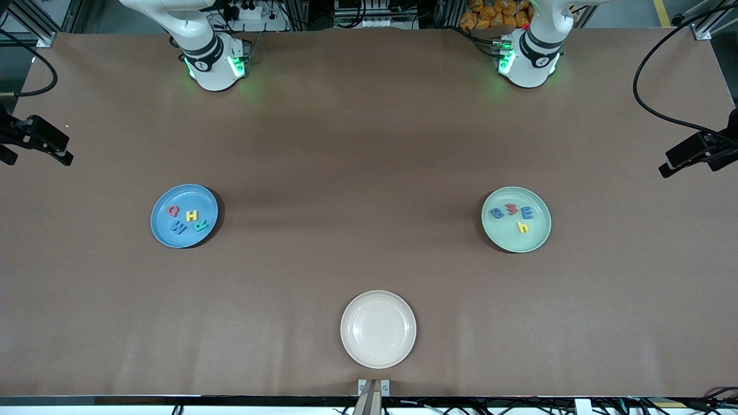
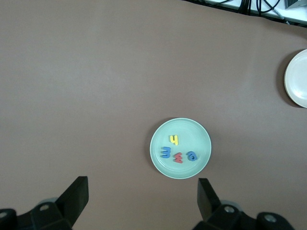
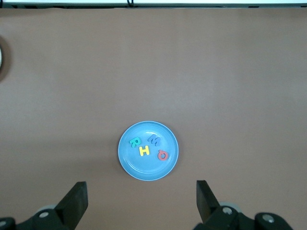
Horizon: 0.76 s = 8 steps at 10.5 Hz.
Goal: Sort uppercase to blue plate, lowercase to green plate
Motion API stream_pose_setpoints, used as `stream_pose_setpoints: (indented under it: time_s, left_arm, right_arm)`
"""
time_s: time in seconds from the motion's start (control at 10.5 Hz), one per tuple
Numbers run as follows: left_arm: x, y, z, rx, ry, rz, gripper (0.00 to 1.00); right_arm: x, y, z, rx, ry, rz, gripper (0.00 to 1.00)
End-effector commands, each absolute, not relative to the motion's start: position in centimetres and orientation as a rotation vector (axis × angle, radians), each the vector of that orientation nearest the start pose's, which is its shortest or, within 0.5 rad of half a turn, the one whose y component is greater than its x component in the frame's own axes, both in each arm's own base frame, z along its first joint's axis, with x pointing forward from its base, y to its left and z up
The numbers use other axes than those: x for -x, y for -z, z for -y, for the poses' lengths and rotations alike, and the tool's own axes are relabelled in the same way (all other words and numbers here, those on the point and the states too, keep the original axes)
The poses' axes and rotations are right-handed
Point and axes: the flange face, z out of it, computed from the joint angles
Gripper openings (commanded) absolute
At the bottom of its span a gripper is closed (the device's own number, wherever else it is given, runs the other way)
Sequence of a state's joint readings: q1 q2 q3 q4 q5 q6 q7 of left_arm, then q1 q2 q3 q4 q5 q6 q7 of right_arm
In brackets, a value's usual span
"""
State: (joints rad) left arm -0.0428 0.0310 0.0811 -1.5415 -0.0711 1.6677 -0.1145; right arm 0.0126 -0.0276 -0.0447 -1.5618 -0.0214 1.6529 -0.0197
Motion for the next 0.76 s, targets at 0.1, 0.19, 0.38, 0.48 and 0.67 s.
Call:
stream_pose_setpoints:
  time_s: [0.1,0.19,0.38,0.48,0.67]
  left_arm:
    - [-57.5,-63.2,-1.4,3.223,0.131,0.208,1.00]
    - [-57.4,-63.5,-1.2,3.224,0.138,0.212,1.00]
    - [-57.3,-63.3,-1.0,3.227,0.105,0.204,1.00]
    - [-57.1,-63.5,-0.3,3.226,0.107,0.186,1.00]
    - [-56.9,-63.7,0.7,3.225,0.106,0.155,1.00]
  right_arm:
    - [-54.9,-65.9,1.8,3.143,0.212,-0.031,1.00]
    - [-55.0,-65.8,1.8,3.143,0.205,-0.031,1.00]
    - [-54.9,-65.8,1.9,3.144,0.203,-0.034,1.00]
    - [-54.9,-65.8,1.9,3.144,0.203,-0.034,1.00]
    - [-55.0,-65.7,1.8,3.145,0.203,-0.031,1.00]
